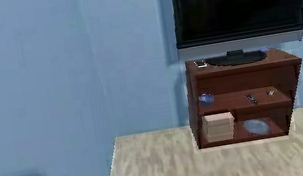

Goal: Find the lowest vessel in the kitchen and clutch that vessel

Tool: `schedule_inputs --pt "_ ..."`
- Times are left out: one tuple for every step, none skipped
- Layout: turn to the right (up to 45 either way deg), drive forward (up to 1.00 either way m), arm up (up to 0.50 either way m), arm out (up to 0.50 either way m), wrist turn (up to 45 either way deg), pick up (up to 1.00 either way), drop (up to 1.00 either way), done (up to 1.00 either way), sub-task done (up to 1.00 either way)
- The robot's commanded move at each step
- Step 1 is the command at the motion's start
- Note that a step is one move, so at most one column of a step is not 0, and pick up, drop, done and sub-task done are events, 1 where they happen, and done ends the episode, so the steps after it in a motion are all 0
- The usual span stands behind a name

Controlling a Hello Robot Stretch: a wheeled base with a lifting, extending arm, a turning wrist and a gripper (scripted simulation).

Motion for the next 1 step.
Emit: schedule_inputs --pt "45.0 0.00 0.00 0.00 0.0 0.00 0.00 0.00 0.00"
